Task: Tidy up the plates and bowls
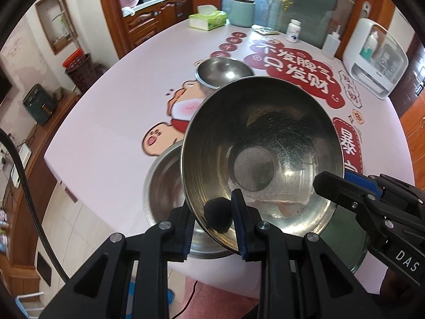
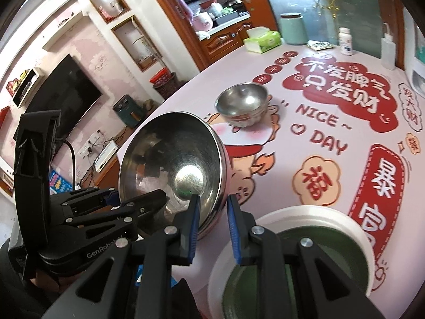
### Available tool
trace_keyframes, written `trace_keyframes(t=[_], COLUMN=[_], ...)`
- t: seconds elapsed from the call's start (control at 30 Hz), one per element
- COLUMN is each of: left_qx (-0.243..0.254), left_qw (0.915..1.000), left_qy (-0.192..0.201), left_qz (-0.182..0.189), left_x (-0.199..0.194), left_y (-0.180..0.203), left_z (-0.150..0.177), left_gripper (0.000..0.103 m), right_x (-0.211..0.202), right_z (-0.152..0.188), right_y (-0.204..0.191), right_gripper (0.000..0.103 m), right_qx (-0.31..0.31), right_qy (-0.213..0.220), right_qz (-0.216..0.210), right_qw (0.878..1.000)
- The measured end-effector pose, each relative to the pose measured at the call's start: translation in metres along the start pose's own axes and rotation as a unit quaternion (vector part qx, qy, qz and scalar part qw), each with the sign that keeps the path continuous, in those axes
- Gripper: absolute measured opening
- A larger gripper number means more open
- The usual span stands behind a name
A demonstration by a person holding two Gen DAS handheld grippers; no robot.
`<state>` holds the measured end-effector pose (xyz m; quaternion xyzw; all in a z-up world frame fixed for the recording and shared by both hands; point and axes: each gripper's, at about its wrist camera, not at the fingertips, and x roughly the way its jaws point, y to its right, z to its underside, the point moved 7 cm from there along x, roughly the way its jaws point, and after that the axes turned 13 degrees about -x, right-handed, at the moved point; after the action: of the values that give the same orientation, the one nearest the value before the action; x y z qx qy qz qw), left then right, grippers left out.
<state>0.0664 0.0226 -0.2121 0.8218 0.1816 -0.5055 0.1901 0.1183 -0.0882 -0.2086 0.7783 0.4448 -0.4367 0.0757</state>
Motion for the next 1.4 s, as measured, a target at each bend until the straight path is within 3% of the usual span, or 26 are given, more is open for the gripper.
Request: trace_keyframes(t=[0.5, 0.77, 0.9, 1.4], left_qx=[-0.024, -0.019, -0.014, -0.014], left_qw=[0.9973, 0.9968, 0.9971, 0.9990], left_qy=[-0.063, -0.069, -0.062, -0.014], left_qz=[-0.031, -0.036, -0.041, -0.040], left_x=[0.033, 0.043, 0.041, 0.012], left_y=[-0.042, -0.047, -0.045, -0.041], left_z=[0.017, 0.015, 0.014, -0.001], left_gripper=[0.026, 0.026, 0.035, 0.038], right_x=[0.042, 0.046, 0.044, 0.035], right_z=[0.008, 0.008, 0.006, 0.000], right_y=[-0.017, -0.017, -0.020, -0.020], right_gripper=[0.022, 0.023, 0.023, 0.023], right_qx=[0.005, 0.009, 0.006, 0.000], right_qy=[-0.064, -0.069, -0.063, -0.039], right_qz=[-0.020, -0.020, -0.025, -0.025], right_qw=[0.998, 0.997, 0.998, 0.999])
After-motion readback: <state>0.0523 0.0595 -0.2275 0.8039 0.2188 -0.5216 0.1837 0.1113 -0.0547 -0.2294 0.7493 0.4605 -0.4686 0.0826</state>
